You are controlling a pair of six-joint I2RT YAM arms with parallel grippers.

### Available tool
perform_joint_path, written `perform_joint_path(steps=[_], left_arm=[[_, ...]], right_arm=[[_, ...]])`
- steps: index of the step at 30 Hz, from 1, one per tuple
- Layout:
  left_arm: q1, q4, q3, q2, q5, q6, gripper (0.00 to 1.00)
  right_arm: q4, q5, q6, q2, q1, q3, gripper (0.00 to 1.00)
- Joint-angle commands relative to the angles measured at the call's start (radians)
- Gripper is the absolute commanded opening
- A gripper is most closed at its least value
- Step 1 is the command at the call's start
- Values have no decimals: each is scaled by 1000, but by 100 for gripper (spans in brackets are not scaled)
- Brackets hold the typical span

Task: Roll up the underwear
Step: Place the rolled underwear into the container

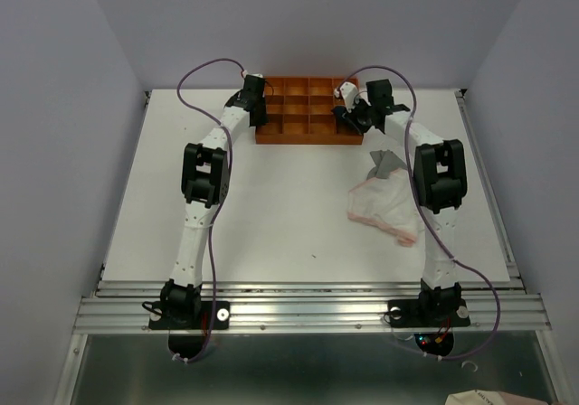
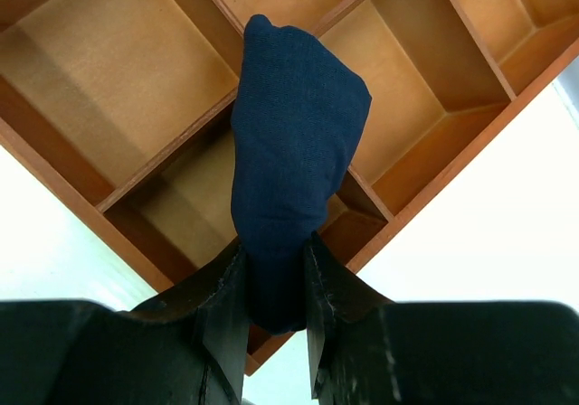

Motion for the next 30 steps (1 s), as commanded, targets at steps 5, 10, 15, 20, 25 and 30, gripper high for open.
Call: perform_joint_path(steps=[5, 10, 15, 20, 25, 30], left_arm=[[34, 136, 0, -13, -34, -76, 0], [35, 140, 0, -5, -42, -84, 0], [38, 136, 0, 0, -57, -96, 0], [49, 133, -4, -3, -53, -106, 0], [49, 135, -7, -5, -43, -106, 0], [49, 136, -8, -5, -42, -103, 0]], right_arm=[[-206, -74, 73, 45, -17, 98, 1], [-274, -141, 90, 48, -26, 136, 1], [-319, -146, 66, 54, -35, 179, 1], [-367, -134, 32, 58, -35, 201, 1], [-295, -79, 99, 85, -35, 199, 1], [-258, -58, 118, 111, -35, 199, 1]])
